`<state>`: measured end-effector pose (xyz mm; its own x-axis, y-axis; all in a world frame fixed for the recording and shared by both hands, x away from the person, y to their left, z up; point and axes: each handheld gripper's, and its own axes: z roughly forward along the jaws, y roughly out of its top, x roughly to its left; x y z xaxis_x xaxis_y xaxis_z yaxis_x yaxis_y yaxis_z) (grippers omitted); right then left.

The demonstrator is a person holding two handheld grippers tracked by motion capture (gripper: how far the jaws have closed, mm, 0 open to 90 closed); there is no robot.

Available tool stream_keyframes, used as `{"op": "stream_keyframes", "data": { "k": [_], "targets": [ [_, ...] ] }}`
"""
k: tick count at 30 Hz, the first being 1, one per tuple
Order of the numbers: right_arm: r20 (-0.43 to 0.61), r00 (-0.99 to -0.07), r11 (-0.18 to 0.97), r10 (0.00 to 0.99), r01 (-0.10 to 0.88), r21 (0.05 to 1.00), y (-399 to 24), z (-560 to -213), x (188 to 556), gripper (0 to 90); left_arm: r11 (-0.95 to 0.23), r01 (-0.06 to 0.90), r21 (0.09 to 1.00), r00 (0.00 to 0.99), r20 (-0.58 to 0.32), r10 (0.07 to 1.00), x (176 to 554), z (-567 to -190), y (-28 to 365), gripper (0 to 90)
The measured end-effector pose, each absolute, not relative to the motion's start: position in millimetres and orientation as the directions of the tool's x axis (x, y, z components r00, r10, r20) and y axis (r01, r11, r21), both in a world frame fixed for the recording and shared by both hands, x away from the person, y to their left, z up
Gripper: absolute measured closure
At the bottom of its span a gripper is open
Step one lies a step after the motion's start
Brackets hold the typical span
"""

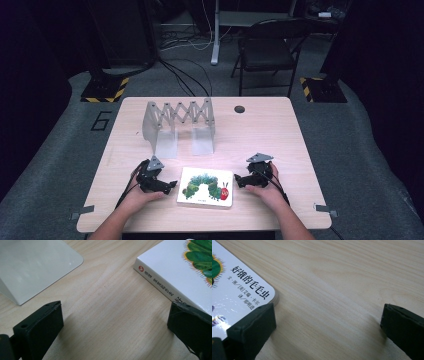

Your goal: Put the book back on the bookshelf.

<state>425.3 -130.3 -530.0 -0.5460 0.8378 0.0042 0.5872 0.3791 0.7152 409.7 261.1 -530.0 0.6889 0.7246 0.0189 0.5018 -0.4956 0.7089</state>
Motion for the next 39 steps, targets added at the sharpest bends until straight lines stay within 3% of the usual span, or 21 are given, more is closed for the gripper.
{"op": "stream_keyframes", "data": {
  "k": [27,31,35,39],
  "targets": [
    [-0.007,-0.553,0.392,0.833,0.580,0.714,-131.1,-530.1,426.6,0.0,-0.474,0.523,0.709,0.656,0.021,0.755,407.5,-529.9,258.6,0.4],
    [0.008,-0.543,0.368,0.840,0.580,0.727,-129.8,-529.3,424.8,6.7,-0.448,0.523,0.725,0.636,0.017,0.771,406.6,-529.9,259.0,3.8],
    [0.009,-0.540,0.370,0.842,0.589,0.718,-129.1,-525.3,423.9,17.8,-0.431,0.537,0.725,0.615,0.013,0.789,404.4,-526.4,261.7,16.2],
    [0.016,-0.531,0.368,0.848,0.609,0.702,-126.3,-521.1,422.6,26.6,-0.431,0.551,0.715,0.608,0.011,0.794,401.8,-523.5,259.8,21.9]
  ]
}}
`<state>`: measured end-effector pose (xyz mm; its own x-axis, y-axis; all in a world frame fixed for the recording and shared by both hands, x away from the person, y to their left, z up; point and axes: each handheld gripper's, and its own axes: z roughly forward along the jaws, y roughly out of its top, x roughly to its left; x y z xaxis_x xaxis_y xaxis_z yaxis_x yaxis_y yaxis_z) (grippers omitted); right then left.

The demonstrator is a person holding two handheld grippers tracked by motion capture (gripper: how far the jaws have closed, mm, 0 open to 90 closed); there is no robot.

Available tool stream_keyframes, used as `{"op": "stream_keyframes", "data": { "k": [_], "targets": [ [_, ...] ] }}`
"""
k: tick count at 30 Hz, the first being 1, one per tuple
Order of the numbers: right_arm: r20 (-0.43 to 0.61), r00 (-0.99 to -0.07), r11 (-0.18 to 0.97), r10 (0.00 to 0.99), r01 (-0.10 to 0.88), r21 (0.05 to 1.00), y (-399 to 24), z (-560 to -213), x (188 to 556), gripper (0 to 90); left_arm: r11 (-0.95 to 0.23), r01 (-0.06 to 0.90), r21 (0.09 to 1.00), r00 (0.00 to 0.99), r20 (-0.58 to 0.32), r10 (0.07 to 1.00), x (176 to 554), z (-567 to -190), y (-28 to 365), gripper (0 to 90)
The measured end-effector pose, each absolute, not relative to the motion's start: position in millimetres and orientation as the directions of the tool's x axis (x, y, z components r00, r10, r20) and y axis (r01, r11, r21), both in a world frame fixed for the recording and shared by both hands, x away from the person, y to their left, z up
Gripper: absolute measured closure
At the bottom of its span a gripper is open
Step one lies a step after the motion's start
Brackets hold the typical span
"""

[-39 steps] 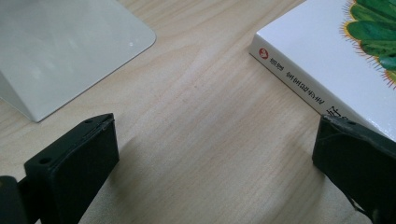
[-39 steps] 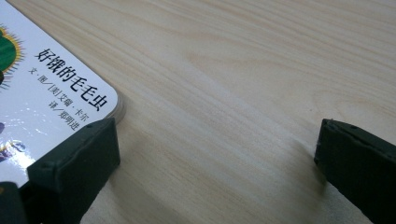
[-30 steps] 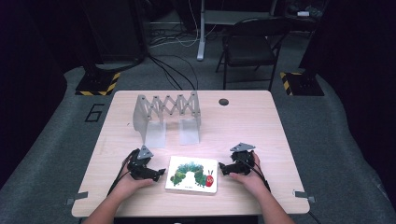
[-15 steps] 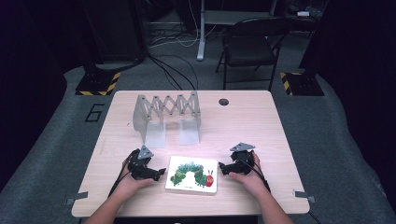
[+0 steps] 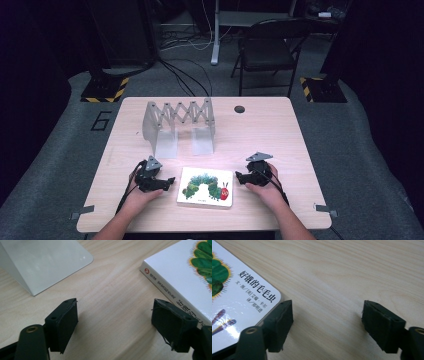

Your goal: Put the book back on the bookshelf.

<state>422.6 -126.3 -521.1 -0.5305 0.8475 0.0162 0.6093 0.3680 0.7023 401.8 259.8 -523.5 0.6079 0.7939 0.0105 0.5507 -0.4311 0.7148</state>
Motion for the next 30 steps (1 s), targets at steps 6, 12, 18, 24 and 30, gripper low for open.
{"op": "stream_keyframes", "data": {
  "k": [6,12,18,24,30],
  "targets": [
    [0.003,-0.548,0.399,0.837,0.613,0.682,-120.9,-516.7,421.2,35.1,-0.450,0.557,0.698,0.632,-0.006,0.775,394.4,-516.3,260.3,22.0],
    [0.007,-0.540,0.398,0.841,0.627,0.670,-113.6,-512.6,419.5,37.6,-0.470,0.545,0.694,0.657,-0.006,0.754,386.7,-514.3,256.7,22.0],
    [0.047,-0.529,0.359,0.847,0.636,0.683,-110.9,-508.2,419.3,38.9,-0.463,0.552,0.693,0.668,-0.035,0.744,377.2,-511.3,252.9,24.3],
    [0.088,-0.526,0.325,0.846,0.639,0.697,-112.1,-502.7,415.2,38.7,-0.466,0.513,0.721,0.702,-0.039,0.712,368.4,-505.9,246.5,24.1],
    [0.105,-0.549,0.335,0.829,0.639,0.692,-111.5,-499.8,413.9,36.8,-0.469,0.503,0.726,0.732,-0.069,0.678,364.0,-506.0,240.0,23.9]
  ]
}}
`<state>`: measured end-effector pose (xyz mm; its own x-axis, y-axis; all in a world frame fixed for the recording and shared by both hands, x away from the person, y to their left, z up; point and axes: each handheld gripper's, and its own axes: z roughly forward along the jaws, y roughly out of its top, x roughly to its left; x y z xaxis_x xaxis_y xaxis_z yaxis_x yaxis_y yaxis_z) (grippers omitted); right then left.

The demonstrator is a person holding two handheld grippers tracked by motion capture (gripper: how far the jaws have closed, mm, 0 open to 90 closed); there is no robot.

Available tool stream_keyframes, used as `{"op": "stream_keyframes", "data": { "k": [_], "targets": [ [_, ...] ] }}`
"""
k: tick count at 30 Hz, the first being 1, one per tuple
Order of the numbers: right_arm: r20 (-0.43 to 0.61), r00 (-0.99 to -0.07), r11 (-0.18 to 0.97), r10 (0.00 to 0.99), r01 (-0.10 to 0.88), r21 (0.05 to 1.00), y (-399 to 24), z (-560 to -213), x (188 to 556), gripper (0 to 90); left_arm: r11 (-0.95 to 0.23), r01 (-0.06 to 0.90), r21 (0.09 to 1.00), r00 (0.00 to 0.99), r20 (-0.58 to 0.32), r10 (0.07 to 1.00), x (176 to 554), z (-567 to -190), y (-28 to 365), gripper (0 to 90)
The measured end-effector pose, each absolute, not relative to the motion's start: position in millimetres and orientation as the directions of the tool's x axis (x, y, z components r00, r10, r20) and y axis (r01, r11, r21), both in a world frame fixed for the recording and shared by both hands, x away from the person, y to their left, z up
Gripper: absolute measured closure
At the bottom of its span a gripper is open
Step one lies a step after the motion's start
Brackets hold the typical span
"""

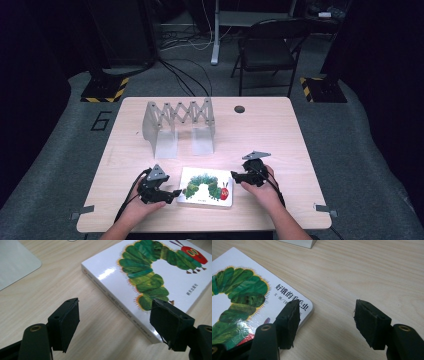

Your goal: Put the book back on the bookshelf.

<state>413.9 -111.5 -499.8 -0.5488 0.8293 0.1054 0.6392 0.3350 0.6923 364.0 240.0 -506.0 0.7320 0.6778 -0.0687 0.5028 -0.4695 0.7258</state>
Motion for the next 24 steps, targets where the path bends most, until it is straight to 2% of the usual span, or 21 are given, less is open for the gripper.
{"op": "stream_keyframes", "data": {
  "k": [7,24],
  "targets": [
    [0.136,-0.561,0.323,0.817,0.639,0.698,-103.7,-498.4,413.2,36.0,-0.467,0.506,0.725,0.741,-0.088,0.666,356.6,-507.0,234.6,23.0],
    [0.173,-0.590,0.350,0.789,0.663,0.662,-92.5,-505.1,416.8,34.3,-0.532,0.469,0.705,0.782,-0.051,0.621,344.5,-516.2,218.1,18.9]
  ]
}}
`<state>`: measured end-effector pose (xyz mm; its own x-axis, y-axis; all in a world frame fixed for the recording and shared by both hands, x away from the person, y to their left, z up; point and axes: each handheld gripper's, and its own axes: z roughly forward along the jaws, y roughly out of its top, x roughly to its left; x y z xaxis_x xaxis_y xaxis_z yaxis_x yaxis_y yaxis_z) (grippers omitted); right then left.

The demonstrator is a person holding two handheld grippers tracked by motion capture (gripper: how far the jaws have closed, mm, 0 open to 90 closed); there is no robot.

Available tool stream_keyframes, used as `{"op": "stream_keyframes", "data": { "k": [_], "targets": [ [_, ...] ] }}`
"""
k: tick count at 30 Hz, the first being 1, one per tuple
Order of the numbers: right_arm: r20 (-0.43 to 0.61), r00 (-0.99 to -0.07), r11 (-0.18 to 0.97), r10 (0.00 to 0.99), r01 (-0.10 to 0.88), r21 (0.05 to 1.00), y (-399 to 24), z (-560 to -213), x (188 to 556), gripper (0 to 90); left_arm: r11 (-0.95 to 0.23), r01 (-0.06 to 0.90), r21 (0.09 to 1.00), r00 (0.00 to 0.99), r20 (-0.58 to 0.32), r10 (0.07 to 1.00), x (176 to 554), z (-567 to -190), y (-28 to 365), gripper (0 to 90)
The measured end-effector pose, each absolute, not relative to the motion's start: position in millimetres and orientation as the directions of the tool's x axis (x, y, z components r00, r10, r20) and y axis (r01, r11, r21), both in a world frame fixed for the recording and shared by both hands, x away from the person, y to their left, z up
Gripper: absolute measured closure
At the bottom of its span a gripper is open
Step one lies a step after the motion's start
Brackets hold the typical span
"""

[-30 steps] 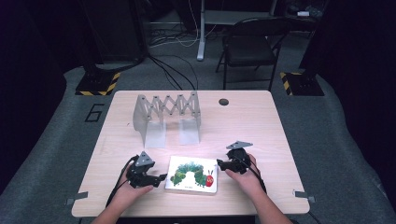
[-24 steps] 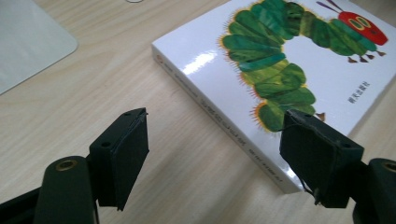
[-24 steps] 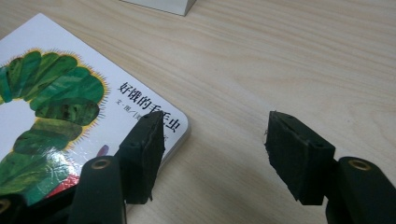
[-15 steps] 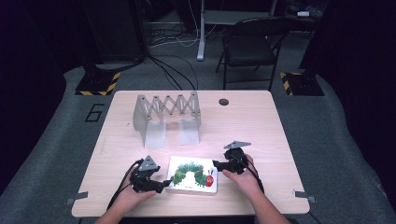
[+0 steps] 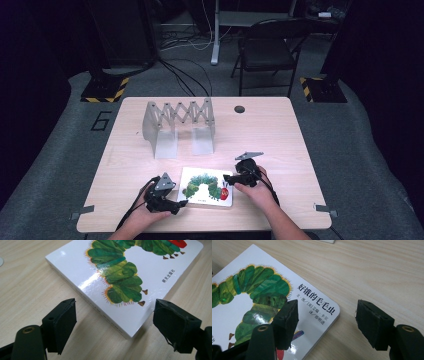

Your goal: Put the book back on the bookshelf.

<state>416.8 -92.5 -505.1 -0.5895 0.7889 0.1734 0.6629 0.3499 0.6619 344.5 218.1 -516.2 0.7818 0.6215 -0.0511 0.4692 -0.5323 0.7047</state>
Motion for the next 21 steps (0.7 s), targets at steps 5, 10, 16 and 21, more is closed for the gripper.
{"op": "stream_keyframes", "data": {
  "k": [5,10,16,21],
  "targets": [
    [0.193,-0.583,0.347,0.789,0.682,0.643,-90.8,-506.3,416.2,34.2,-0.562,0.455,0.691,0.795,-0.031,0.606,343.1,-520.1,212.5,18.9],
    [0.191,-0.600,0.370,0.777,0.680,0.633,-87.6,-508.7,416.3,33.9,-0.577,0.442,0.687,0.798,-0.008,0.602,341.5,-522.3,208.0,17.6],
    [0.227,-0.597,0.358,0.769,0.697,0.621,-85.9,-509.6,417.1,34.6,-0.578,0.443,0.686,0.792,0.002,0.610,340.0,-522.7,205.0,17.6],
    [0.225,-0.614,0.373,0.756,0.687,0.623,-85.1,-509.6,417.4,34.3,-0.569,0.449,0.689,0.783,0.002,0.622,339.2,-523.0,203.4,17.3]
  ]
}}
